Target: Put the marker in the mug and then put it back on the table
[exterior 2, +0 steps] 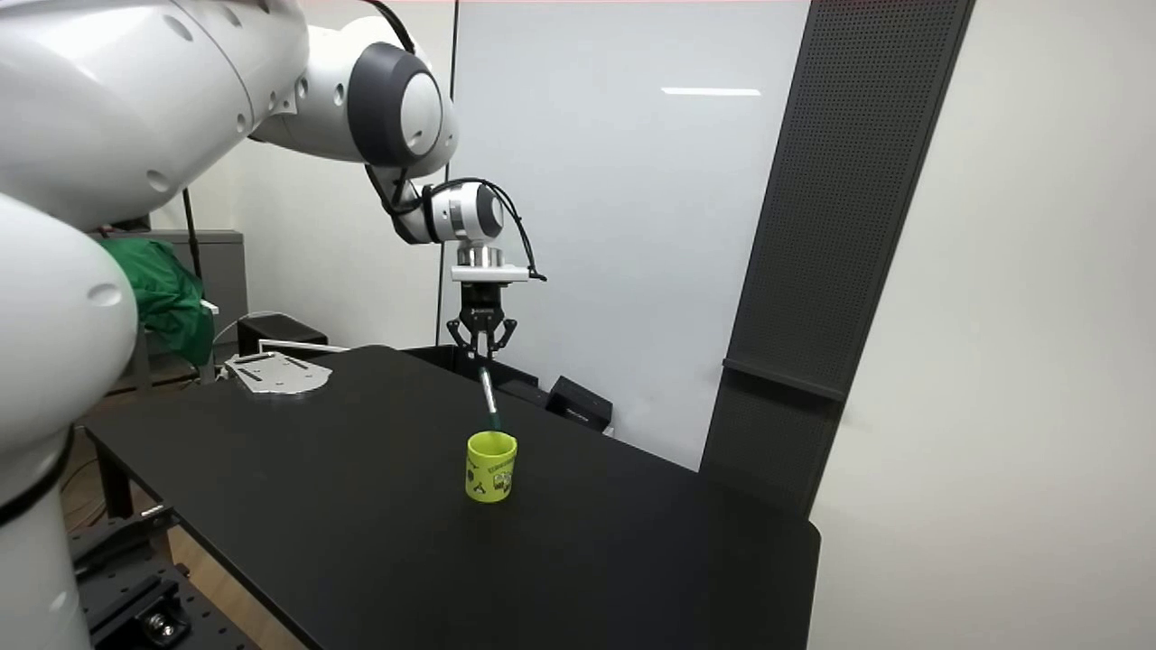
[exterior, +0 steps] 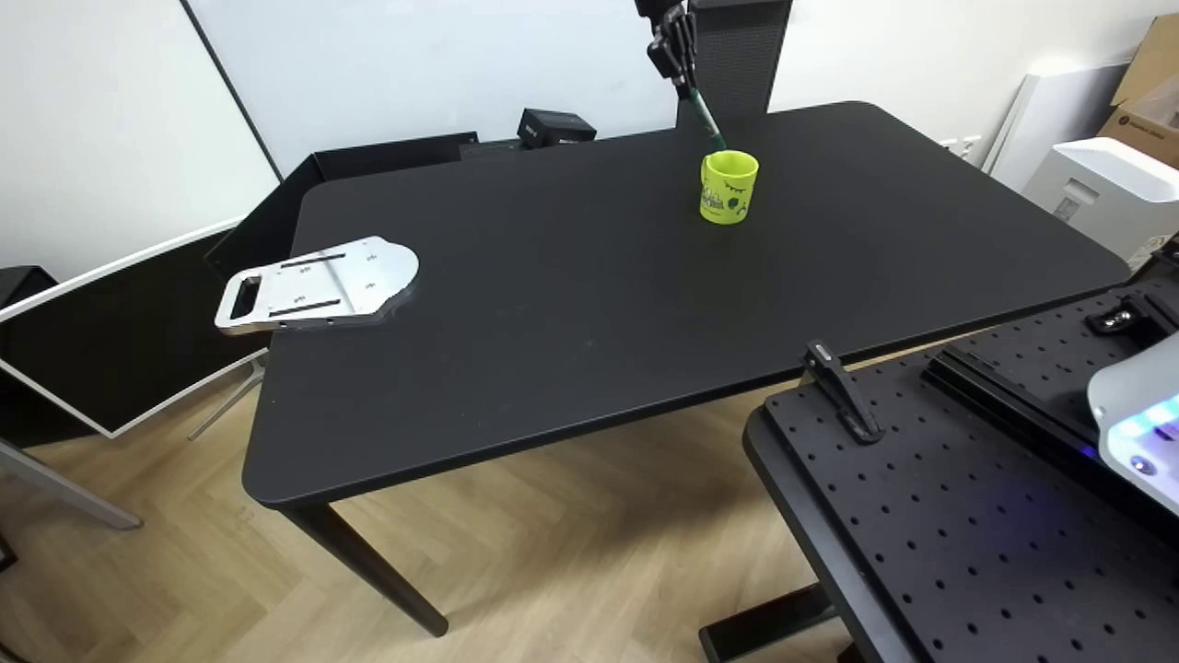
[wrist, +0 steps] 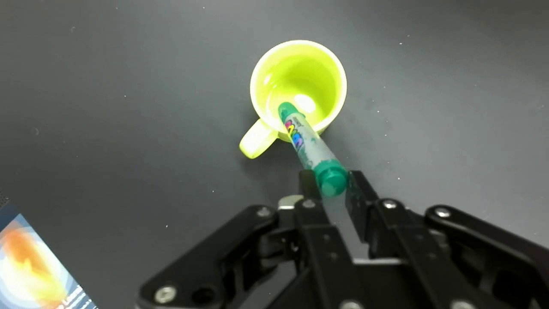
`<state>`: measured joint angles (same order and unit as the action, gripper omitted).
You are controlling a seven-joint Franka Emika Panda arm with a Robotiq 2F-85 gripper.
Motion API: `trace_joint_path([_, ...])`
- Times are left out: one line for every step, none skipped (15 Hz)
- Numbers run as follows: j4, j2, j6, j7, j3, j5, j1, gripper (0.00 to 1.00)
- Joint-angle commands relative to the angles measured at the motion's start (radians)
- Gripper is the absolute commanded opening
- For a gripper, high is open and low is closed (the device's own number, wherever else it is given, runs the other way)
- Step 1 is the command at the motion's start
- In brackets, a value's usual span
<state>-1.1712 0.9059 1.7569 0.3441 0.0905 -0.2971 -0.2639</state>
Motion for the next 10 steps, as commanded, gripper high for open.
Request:
trace_joint_path([0.041, 0.003, -0.065, -0.008, 0.004, -0.013, -0.026, 0.06])
trace_joint_path([0.044, 0.006, -0.075, -0.005, 0.006, -0.015, -0.035, 0.06])
trace_joint_path([0.046, 0.009, -0.082, -0.001, 0.008, -0.018, -0.043, 0.06])
trace_joint_path([0.047, 0.013, -0.088, 0.004, 0.010, -0.024, -0.053, 0.06])
trace_joint_path([0.048, 0.016, -0.089, 0.004, 0.009, -0.034, -0.063, 0.06])
trace_joint_path([0.046, 0.019, -0.080, 0.005, 0.007, -0.050, -0.075, 0.06])
trace_joint_path([0.045, 0.024, -0.069, 0.003, 0.003, -0.069, -0.087, 0.06])
trace_joint_path([0.049, 0.032, -0.065, 0.008, 0.003, -0.084, -0.097, 0.06])
trace_joint_path([0.050, 0.038, -0.057, 0.008, 0.001, -0.102, -0.107, 0.06])
trace_joint_path([0.053, 0.045, -0.046, 0.011, 0.001, -0.117, -0.116, 0.06])
